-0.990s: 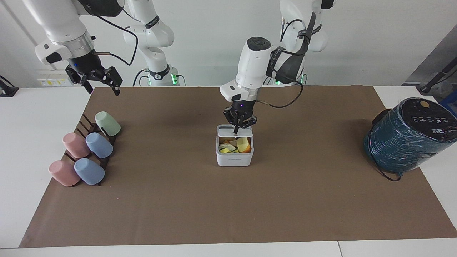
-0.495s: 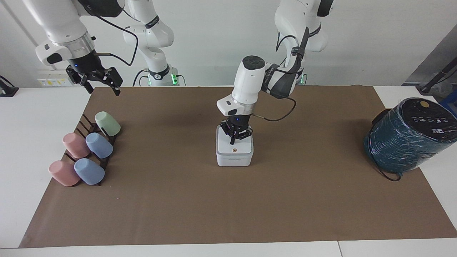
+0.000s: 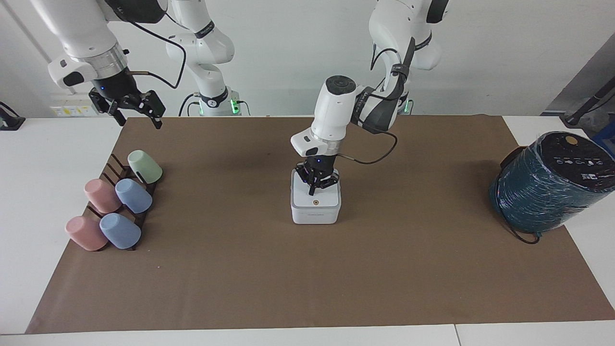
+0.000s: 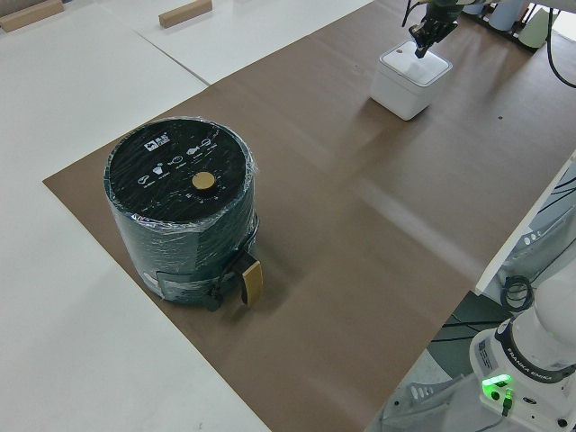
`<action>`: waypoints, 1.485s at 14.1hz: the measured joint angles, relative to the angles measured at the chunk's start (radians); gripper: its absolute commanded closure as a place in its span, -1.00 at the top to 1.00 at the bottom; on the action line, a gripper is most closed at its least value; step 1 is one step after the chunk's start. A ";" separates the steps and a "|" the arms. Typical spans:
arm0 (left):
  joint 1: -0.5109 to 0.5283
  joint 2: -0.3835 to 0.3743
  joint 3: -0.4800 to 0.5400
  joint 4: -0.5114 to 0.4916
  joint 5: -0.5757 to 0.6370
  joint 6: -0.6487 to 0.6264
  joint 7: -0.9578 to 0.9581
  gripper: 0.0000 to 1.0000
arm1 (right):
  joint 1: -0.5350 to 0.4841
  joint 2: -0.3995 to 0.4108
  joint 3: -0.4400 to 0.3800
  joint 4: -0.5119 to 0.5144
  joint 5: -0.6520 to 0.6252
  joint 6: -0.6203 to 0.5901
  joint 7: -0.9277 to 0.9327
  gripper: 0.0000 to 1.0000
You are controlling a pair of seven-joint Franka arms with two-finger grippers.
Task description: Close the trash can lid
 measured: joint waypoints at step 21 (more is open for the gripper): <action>0.592 -0.260 0.032 0.115 -0.018 -0.478 0.311 1.00 | 0.014 0.038 0.003 0.060 0.000 0.016 0.003 1.00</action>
